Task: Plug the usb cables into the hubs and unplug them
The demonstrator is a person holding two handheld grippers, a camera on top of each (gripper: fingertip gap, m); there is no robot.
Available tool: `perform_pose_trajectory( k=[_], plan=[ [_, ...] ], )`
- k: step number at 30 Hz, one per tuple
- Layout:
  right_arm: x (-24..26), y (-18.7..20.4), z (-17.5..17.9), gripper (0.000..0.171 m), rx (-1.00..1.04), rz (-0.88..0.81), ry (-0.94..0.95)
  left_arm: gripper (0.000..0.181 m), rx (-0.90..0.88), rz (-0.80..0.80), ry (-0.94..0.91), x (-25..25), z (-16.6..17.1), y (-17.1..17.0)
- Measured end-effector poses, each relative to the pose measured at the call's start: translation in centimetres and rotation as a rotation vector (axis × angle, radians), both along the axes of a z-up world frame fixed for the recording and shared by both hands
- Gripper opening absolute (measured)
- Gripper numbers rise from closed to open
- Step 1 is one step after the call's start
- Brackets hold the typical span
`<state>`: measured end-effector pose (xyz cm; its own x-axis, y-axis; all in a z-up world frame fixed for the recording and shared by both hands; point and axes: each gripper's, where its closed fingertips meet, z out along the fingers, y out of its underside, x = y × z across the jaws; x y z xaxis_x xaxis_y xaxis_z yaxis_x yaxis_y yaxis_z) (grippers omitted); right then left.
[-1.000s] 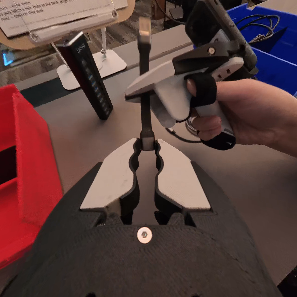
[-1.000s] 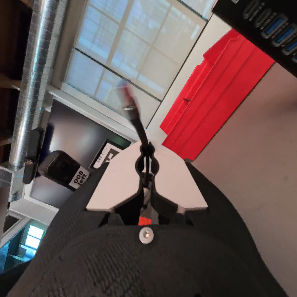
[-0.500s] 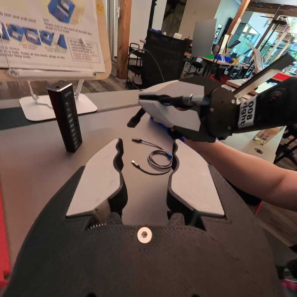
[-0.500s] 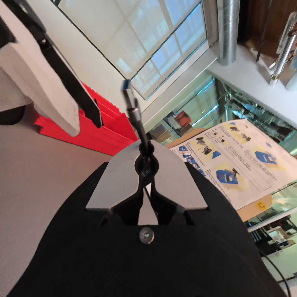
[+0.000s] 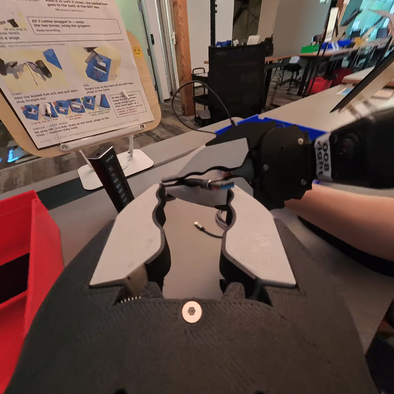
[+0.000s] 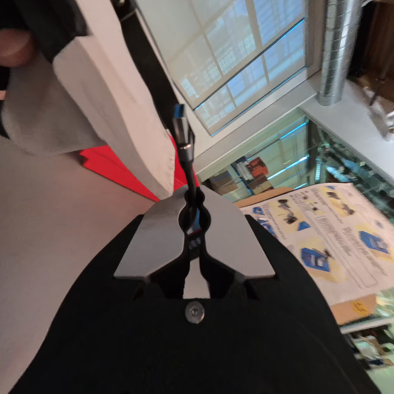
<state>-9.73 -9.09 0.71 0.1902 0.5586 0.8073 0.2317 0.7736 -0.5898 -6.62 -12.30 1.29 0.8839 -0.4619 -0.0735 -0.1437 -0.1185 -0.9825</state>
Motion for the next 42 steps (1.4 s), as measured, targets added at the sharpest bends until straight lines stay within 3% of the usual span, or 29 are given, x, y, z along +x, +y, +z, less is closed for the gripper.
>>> perform_pose_trajectory(
  k=[3,6,9,14,18,20,22,24,27,30,33,35,36,39,42],
  plan=[
    [-0.6,-1.8,-3.0,0.004,-0.194,0.170,-0.198,0.051,-0.012,-0.056,0.123,0.0,-0.7,-0.6],
    [0.1,-4.0,-4.7,0.004,-0.436,0.348,-0.368,0.028,-0.016,-0.203,0.164,1.0,-1.2,-2.2],
    [1.3,-5.5,-5.2,0.004,-0.570,0.447,-0.476,0.020,-0.022,-0.288,0.151,1.7,-1.5,-3.1],
    [2.5,-6.2,-6.2,0.004,-0.639,0.475,-0.595,0.047,-0.132,-0.408,0.015,2.8,-2.4,-3.5],
    [2.7,-6.4,-7.0,0.004,-0.633,0.472,-0.639,0.032,-0.158,-0.409,-0.065,2.8,-2.9,-2.6],
    [2.8,-6.3,-7.3,0.004,-0.619,0.457,-0.663,0.010,-0.148,-0.451,-0.109,3.1,-2.7,-2.8],
    [2.8,-6.4,-7.3,0.004,-0.619,0.460,-0.664,0.007,-0.139,-0.442,-0.125,3.0,-2.5,-2.5],
    [3.0,-6.3,-6.8,0.005,-0.596,0.467,-0.637,0.007,-0.121,-0.419,-0.138,2.6,-2.0,-2.4],
    [4.5,-5.3,-5.3,0.027,-0.518,0.440,-0.593,0.007,-0.097,-0.383,-0.225,1.4,-0.1,-2.4],
    [6.7,-5.4,-1.5,0.023,-0.535,0.532,-0.462,0.006,-0.113,-0.388,-0.371,0.1,1.7,-3.0],
    [7.1,-2.5,3.0,0.028,-0.467,0.494,-0.144,0.006,-0.111,-0.485,-0.551,0.1,4.0,-4.3],
    [7.0,0.5,4.8,0.049,-0.353,0.372,0.107,0.007,-0.110,-0.579,-0.688,0.8,5.8,-5.2],
    [7.0,1.1,5.1,0.050,-0.266,0.334,0.202,0.007,-0.108,-0.620,-0.753,1.1,6.6,-5.5],
    [5.2,-0.7,4.4,0.050,-0.028,0.288,0.302,0.007,-0.095,-0.711,-0.914,1.8,8.4,-5.5],
    [3.7,-4.5,4.6,0.046,0.084,0.313,0.376,0.006,-0.063,-0.667,-0.965,1.5,8.5,-4.0]
  ],
)
